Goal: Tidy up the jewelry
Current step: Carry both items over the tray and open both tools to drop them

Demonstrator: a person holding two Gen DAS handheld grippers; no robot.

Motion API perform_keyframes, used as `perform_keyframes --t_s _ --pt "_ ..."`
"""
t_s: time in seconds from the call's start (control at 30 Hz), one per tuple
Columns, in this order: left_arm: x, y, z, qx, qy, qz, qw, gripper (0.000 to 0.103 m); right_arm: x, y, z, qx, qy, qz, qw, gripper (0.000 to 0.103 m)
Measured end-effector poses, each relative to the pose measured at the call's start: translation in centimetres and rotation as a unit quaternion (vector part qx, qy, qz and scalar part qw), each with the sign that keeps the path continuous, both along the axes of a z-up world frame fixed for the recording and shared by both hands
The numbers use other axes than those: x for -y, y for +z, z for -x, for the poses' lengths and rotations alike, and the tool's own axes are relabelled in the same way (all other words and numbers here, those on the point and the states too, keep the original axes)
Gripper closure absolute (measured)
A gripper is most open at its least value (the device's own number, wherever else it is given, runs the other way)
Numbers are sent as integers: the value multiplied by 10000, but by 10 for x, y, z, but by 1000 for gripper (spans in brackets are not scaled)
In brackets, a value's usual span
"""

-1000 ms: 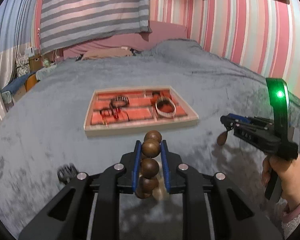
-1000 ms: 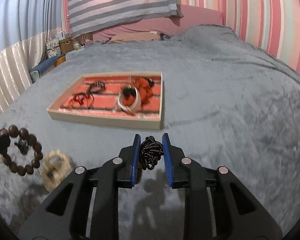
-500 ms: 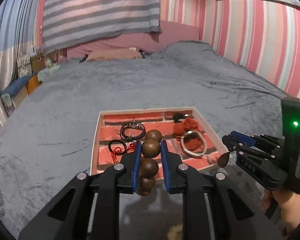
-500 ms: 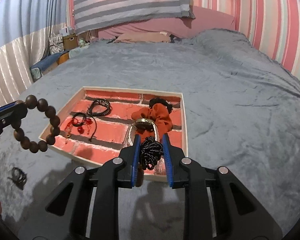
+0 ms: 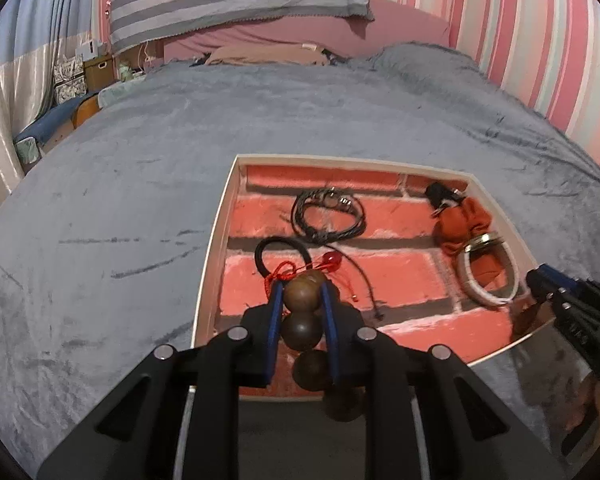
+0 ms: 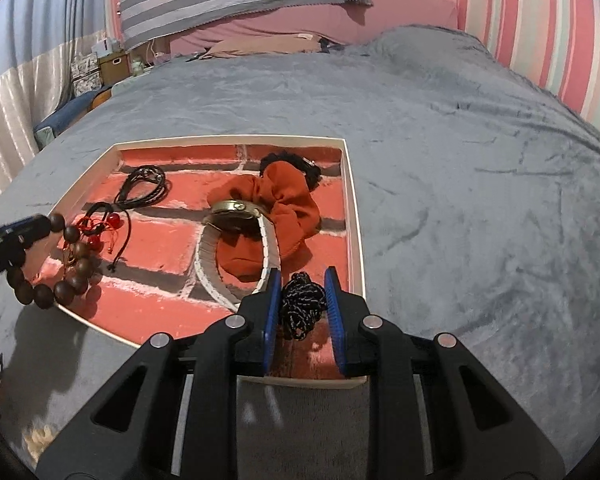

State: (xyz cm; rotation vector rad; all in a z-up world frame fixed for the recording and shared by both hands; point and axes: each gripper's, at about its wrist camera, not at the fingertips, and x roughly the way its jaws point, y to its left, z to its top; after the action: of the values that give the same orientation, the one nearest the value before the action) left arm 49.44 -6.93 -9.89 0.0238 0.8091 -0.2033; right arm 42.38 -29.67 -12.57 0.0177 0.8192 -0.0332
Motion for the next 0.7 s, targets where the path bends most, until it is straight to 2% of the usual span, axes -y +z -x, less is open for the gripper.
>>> perform_keyframes --t_s 0.3,0.5,0.57,0.63,0.67,0.7 --pt "3 -22 -25 -157 143 -193 9996 83 -1 -21 -21 -248 -32 170 9995 80" --pt "-1 -27 -26 -219 212 -232 9993 82 -4 -25 -22 -285 3 296 9992 80" --pt "0 -20 -22 -152 246 -286 9992 80 -4 -23 -21 -293 17 290 9991 75" --pt "1 -12 -19 -92 246 -265 9993 62 -2 -16 -16 -221 63 222 9995 65" --pt "1 -7 -17 -55 246 -252 9994 58 -1 -12 -14 -179 55 160 9997 60" --pt "2 -1 -14 -8 221 -227 9995 54 1 -6 -11 -118 67 49 9999 49"
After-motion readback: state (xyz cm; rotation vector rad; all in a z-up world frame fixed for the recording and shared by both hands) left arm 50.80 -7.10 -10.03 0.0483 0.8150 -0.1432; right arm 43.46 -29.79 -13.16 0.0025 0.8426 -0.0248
